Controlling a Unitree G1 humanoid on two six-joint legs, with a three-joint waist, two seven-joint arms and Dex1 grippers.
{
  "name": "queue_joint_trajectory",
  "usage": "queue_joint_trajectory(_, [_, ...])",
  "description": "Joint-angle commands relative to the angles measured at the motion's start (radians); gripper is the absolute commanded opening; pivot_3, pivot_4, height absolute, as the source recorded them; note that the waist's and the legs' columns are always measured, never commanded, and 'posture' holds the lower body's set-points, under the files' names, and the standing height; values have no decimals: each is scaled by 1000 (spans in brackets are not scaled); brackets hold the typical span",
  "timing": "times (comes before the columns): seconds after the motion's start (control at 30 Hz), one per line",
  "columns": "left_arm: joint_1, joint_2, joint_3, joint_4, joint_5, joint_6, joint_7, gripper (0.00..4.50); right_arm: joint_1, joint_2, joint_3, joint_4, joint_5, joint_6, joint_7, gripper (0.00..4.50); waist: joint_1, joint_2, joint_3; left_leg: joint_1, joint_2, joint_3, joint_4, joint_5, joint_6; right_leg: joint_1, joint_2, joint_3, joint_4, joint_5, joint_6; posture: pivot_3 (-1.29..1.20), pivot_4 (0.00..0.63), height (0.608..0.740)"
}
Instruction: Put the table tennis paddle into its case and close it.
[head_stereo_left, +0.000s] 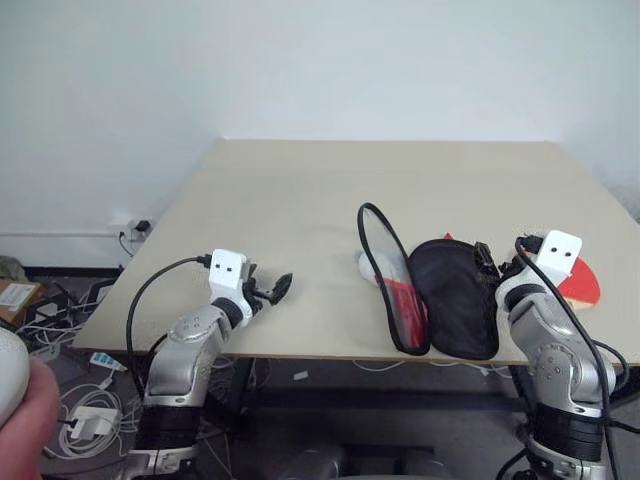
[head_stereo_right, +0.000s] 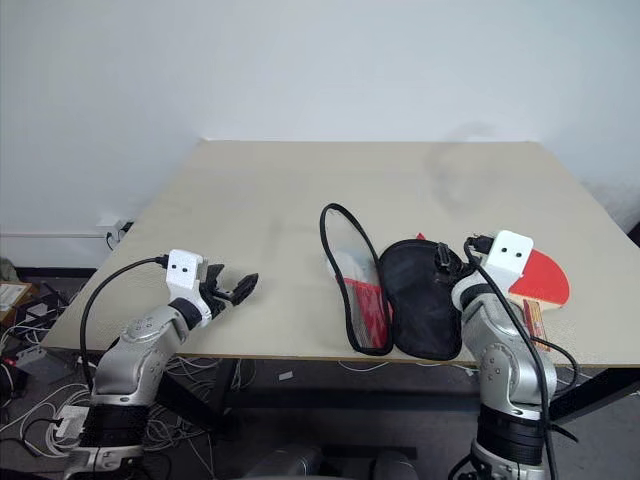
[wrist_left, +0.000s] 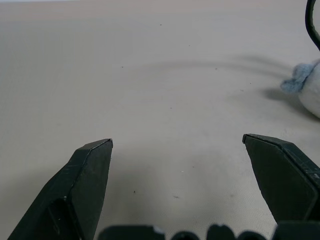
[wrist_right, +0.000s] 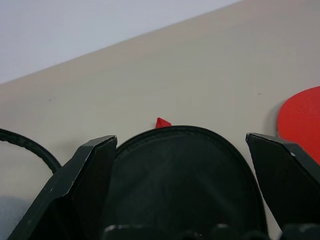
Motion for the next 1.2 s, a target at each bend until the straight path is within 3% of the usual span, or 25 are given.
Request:
queue_joint_trajectory(0.03, [-13, -1, 7, -42, 5, -21, 10, 4500, -21, 5, -24, -7, -8, -25, -7, 4472, 0, 0, 0, 0, 0, 0, 0, 0, 0, 0, 0, 0, 0, 0, 0, 0, 0, 716])
queue_joint_trajectory(0.2, [-40, -26, -11, -39, -1, -30, 15, 4500, -19, -13, -62, -1, -16, -13, -11, 4472, 0, 0, 0, 0, 0, 0, 0, 0, 0, 0, 0, 0, 0, 0, 0, 0, 0, 716])
queue_joint_trajectory(0.3, [-59, -56, -59, -34, 6, -28, 4, 4500, -58, -38, -152, 40, 35, 35, -12, 4472, 1, 0, 0, 0, 0, 0, 0, 0, 0, 0, 0, 0, 0, 0, 0, 0, 0, 716])
queue_joint_trajectory(0.57, [-103, -74, -149, -37, -69, 87, -124, 4500, -95, -265, -241, 251, -15, 135, 35, 4472, 0, 0, 1, 0, 0, 1, -1, 0, 0, 0, -1, 0, -1, 0, 0, 0, 0, 716])
queue_joint_trajectory(0.8, [-186, -77, -211, 69, -49, 86, -217, 4500, -97, -455, -183, 461, -75, 158, 171, 4472, -3, 1, 2, 0, 1, 1, 0, 0, 0, 0, -1, 0, -1, 0, 0, 0, 0, 716])
queue_joint_trajectory(1.2, [-249, -117, -253, 169, -9, 15, -248, 4500, -88, -523, -204, 472, -14, 342, 353, 4472, -14, 0, 2, -9, 2, 1, 4, 0, 1, -2, -1, 0, -2, 1, -1, 0, 0, 716])
